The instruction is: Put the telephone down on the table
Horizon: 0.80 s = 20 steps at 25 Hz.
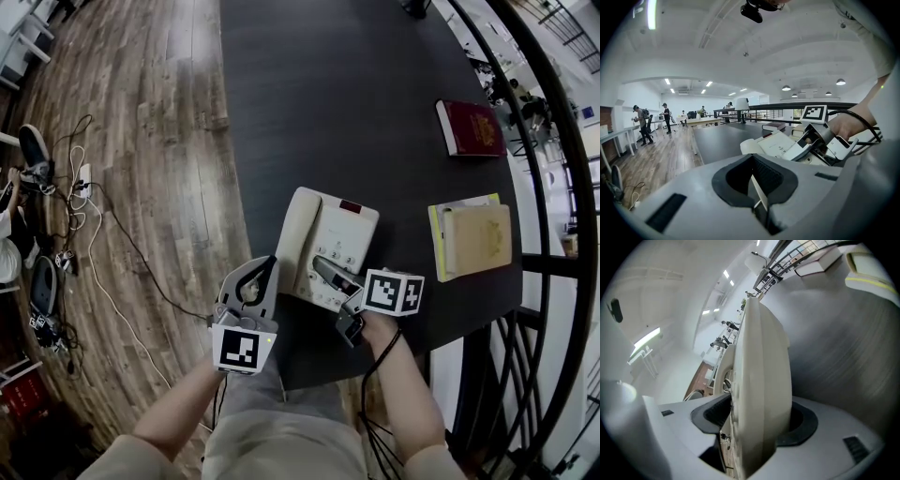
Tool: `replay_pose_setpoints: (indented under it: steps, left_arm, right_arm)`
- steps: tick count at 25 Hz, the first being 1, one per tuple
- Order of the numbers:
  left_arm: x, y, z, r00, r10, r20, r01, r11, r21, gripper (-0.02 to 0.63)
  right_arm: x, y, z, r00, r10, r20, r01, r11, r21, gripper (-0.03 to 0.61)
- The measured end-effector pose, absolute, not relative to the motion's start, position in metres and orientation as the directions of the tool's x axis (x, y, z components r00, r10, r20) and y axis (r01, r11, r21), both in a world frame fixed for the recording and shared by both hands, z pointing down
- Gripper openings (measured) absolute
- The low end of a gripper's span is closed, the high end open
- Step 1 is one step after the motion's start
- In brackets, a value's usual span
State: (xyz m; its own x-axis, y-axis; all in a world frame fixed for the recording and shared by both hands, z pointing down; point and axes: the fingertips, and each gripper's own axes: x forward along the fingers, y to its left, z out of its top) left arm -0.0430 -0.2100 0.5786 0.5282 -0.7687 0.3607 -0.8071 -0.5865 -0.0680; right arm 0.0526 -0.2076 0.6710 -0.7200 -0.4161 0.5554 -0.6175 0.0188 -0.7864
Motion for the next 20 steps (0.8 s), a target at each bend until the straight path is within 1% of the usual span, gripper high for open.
replay_pose_setpoints:
  steps: [5,8,20]
  left_arm:
    - [-0.043,-0.206,0.584,0.533,-0.76,0.372,-0.802,-0.594,-0.065,0.005]
    - [-0.042,-0.2,0.591,0.529,-0.748,0.4,-0.811,-0.584,-0.021,0.005]
    - [-0.042,-0.197,0.6,0.546,-0.728,0.415,-0.793,-0.609,-0.024,0.005]
  right_arm:
    - [0.058,-0.208,0.673,-0.657,-0.436,0.615,-0.697,0.041,-0.716,0.304]
    - [0.06,-0.209,0.675,-0.626,-0.455,0.634,-0.729,0.052,-0.683,0.322]
    - [0.071,-0.206,0.676,-0.509,-0.537,0.673,-0.813,0.045,-0.58,0.372]
